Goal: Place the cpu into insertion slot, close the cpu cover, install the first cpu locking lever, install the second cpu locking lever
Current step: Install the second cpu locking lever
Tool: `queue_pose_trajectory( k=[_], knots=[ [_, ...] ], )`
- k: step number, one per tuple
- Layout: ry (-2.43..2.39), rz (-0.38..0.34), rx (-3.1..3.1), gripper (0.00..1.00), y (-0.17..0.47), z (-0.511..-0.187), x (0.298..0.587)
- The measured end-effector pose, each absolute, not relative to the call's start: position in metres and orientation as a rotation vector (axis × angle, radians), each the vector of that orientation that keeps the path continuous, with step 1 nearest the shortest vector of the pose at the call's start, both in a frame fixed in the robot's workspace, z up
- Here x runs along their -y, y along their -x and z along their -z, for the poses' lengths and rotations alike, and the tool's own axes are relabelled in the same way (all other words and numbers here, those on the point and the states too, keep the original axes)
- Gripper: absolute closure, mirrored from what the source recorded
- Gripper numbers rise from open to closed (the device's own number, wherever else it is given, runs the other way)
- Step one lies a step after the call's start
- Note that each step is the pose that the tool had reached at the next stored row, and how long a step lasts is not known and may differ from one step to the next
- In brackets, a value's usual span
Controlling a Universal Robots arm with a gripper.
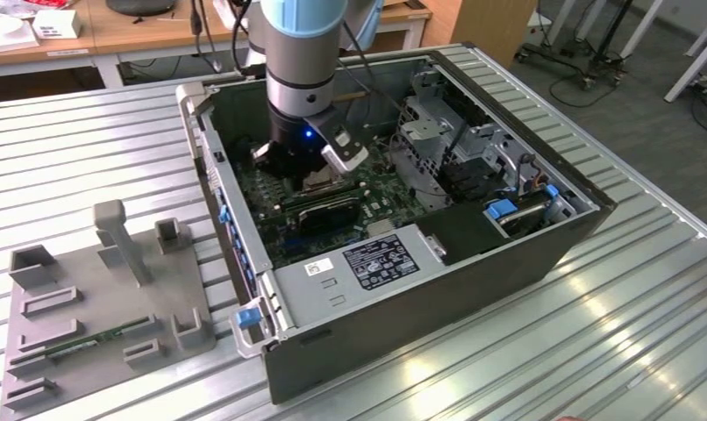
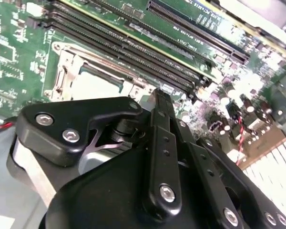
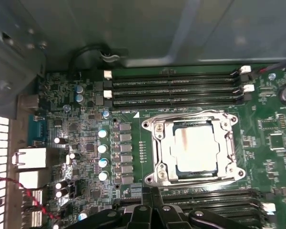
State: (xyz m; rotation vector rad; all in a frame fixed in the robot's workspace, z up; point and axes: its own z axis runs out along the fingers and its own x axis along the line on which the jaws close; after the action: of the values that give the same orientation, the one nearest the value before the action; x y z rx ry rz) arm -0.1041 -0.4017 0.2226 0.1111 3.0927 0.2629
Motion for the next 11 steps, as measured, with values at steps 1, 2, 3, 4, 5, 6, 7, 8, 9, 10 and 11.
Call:
queue_pose_trajectory(
  k=[1, 2, 3, 4, 5, 6, 7, 8, 9, 10, 11],
  knots=[
    [-0.111, -0.263, -3.093, 0.89, 0.104, -0.225, 0.402],
    [-0.111, -0.263, -3.093, 0.89, 0.104, -0.227, 0.402],
    [-0.111, -0.263, -3.093, 0.89, 0.104, -0.23, 0.402],
    [-0.111, -0.263, -3.093, 0.89, 0.104, -0.232, 0.402],
    [-0.111, -0.263, -3.093, 0.89, 0.104, -0.235, 0.402],
    [-0.111, -0.263, -3.093, 0.89, 0.104, -0.237, 0.402],
    [-0.111, -0.263, -3.093, 0.89, 0.104, -0.239, 0.402],
    [-0.111, -0.263, -3.093, 0.89, 0.104, -0.24, 0.402],
    [-0.111, -0.263, -3.093, 0.89, 0.104, -0.241, 0.402],
    [-0.111, -0.263, -3.093, 0.89, 0.104, -0.241, 0.402],
    [-0.111, -0.263, -3.093, 0.89, 0.104, -0.241, 0.402]
  ],
)
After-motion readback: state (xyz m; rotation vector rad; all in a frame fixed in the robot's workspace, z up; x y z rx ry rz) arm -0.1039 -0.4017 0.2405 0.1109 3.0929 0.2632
